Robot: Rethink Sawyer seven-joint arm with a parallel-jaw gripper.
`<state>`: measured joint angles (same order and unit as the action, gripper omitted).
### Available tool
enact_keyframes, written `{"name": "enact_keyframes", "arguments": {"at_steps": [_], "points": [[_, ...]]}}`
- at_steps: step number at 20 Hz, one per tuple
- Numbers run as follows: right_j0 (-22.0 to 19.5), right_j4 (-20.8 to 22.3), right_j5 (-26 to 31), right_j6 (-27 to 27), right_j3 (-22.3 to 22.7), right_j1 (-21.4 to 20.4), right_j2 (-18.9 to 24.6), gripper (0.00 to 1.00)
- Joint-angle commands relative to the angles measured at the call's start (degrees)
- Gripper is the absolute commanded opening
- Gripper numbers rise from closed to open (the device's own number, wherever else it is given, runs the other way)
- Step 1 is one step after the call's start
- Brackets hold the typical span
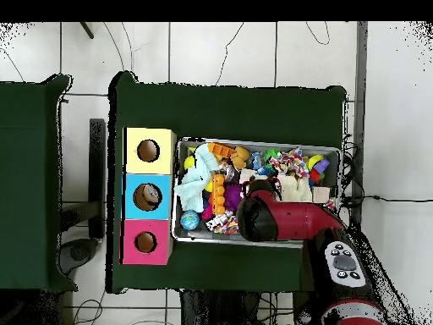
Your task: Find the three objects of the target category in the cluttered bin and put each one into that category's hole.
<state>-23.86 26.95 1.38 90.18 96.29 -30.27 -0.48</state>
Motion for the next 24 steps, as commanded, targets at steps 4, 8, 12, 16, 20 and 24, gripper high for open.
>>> {"name": "enact_keyframes", "arguments": {"at_steps": [4, 8, 12, 16, 20, 24], "points": [[-3.9, -1.5, 5.6, 4.2, -1.5, 3.9, 11.4, 1.0], [-2.5, -1.4, 3.9, 5.4, -2.6, 4.8, 10.0, 1.0], [0.6, -0.8, 1.6, 6.5, -3.9, 4.2, 5.3, 1.0], [0.7, -0.5, 2.0, 6.0, -4.2, 4.2, 5.1, 1.0], [2.1, -0.1, 2.5, 5.7, -5.5, 5.0, 3.1, 1.0], [5.1, 0.4, 3.9, 5.0, -8.1, 5.4, -1.2, 1.0]]}}
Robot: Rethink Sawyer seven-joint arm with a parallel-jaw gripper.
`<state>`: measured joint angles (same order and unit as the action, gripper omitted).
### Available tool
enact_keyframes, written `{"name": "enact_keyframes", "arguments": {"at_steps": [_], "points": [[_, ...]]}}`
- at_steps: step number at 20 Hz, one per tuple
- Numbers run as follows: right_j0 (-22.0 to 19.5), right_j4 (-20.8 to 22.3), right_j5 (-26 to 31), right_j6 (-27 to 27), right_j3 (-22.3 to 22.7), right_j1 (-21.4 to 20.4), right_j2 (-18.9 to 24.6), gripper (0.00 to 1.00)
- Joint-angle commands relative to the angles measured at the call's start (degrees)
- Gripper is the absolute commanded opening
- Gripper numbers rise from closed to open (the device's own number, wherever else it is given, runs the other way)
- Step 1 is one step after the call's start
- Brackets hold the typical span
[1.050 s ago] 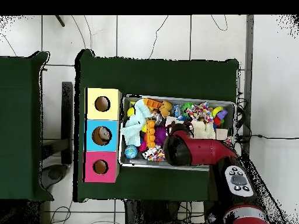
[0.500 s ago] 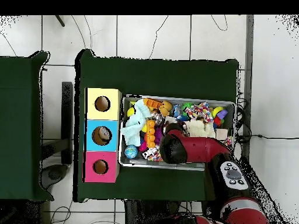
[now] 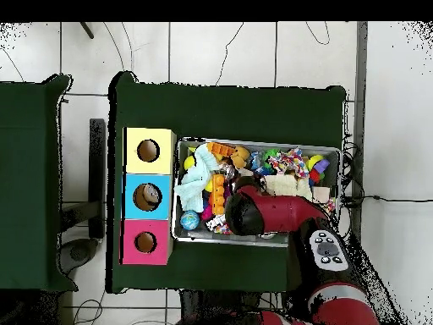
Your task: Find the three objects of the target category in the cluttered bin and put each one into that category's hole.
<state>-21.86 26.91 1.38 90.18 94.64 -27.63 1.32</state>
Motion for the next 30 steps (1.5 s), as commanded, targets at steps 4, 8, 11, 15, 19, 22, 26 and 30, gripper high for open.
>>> {"name": "enact_keyframes", "arguments": {"at_steps": [4, 8, 11, 15, 19, 22, 26, 30], "points": [[3.6, 1.2, 3.5, 4.3, -6.5, 1.5, -3.9, 1.0], [4.4, 1.1, 3.1, 4.5, -7.4, 1.3, -5.1, 1.0], [5.3, 0.9, 2.5, 4.9, -7.9, 1.6, -6.4, 1.0], [5.9, 0.7, 2.4, 5.2, -8.5, 1.8, -7.2, 1.0], [4.7, 0.9, 3.3, 4.2, -8.3, 1.3, -5.8, 1.0], [4.2, 1.2, 3.4, 3.9, -7.8, 1.1, -5.2, 1.0], [4.2, 1.2, 2.9, 4.1, -7.8, 1.1, -5.3, 1.0], [3.7, 0.8, 3.3, 4.0, -7.8, 1.7, -4.1, 1.0]]}}
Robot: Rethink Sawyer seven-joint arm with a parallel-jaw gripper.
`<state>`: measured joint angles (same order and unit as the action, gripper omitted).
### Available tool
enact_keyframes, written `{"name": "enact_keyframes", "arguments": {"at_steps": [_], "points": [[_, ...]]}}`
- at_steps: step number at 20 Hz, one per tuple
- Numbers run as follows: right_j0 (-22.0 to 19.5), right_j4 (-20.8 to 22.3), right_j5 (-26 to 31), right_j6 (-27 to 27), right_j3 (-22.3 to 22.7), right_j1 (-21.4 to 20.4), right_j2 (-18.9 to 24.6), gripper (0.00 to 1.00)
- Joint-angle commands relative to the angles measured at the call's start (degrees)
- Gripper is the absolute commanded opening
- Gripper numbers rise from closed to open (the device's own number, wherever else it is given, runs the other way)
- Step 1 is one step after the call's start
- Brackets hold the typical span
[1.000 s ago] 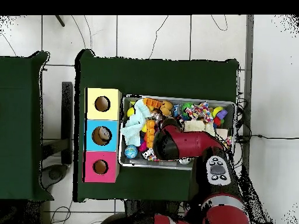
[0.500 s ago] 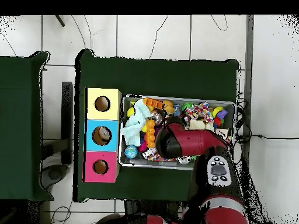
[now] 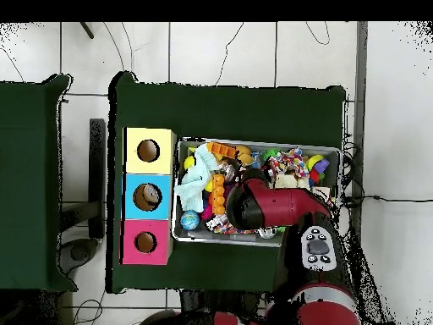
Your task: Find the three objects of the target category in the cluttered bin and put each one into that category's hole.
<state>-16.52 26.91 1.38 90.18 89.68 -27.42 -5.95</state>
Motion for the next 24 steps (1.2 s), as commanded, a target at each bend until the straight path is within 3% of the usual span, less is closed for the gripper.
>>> {"name": "enact_keyframes", "arguments": {"at_steps": [1, 8, 14, 20, 24], "points": [[-1.7, 0.7, 3.7, 3.9, -2.9, 1.6, 3.5, 1.0], [-1.9, 1.2, 4.6, 2.7, -3.4, 1.6, 4.0, 1.0], [-4.2, 3.0, 10.6, -3.0, -2.7, 1.7, 7.3, 1.0], [-3.3, 2.9, 10.6, -1.5, -4.2, 3.0, 6.6, 1.0], [-4.9, 2.3, 10.8, -1.2, -2.8, 3.8, 9.1, 1.0]]}}
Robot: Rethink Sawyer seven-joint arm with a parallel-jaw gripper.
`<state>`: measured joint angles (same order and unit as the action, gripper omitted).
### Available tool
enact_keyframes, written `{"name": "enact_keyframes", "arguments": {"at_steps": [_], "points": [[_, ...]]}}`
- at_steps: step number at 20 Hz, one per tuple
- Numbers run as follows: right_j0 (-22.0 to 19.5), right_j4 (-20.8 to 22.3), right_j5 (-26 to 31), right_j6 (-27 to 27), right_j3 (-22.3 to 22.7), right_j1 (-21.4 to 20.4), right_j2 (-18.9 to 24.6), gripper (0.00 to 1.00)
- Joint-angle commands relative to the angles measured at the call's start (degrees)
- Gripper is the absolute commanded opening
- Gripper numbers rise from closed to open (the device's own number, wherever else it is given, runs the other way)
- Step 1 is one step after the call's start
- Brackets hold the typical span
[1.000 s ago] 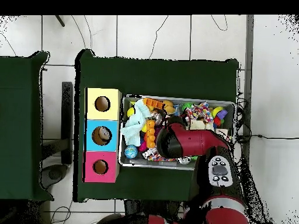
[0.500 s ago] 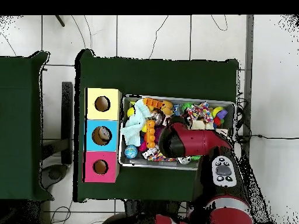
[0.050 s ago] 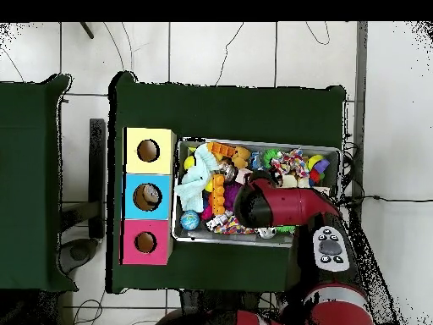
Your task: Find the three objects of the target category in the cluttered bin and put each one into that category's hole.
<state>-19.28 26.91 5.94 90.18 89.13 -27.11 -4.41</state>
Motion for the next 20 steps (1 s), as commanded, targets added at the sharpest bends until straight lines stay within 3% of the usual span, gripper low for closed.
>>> {"name": "enact_keyframes", "arguments": {"at_steps": [1, 5, 9, 13, 20], "points": [[-2.5, 2.2, 6.2, -1.1, -1.8, 3.6, 8.1, 1.0], [-3.2, 1.9, 4.7, 0.3, -0.8, 3.7, 8.8, 1.0], [-6.0, 1.8, -1.0, 3.2, 2.1, 3.1, 12.5, 1.0], [-9.3, 1.1, 0.6, 2.3, 3.9, 2.5, 17.6, 1.0], [-10.0, 2.5, -0.9, 2.7, 4.2, 1.2, 19.0, 1.0]]}}
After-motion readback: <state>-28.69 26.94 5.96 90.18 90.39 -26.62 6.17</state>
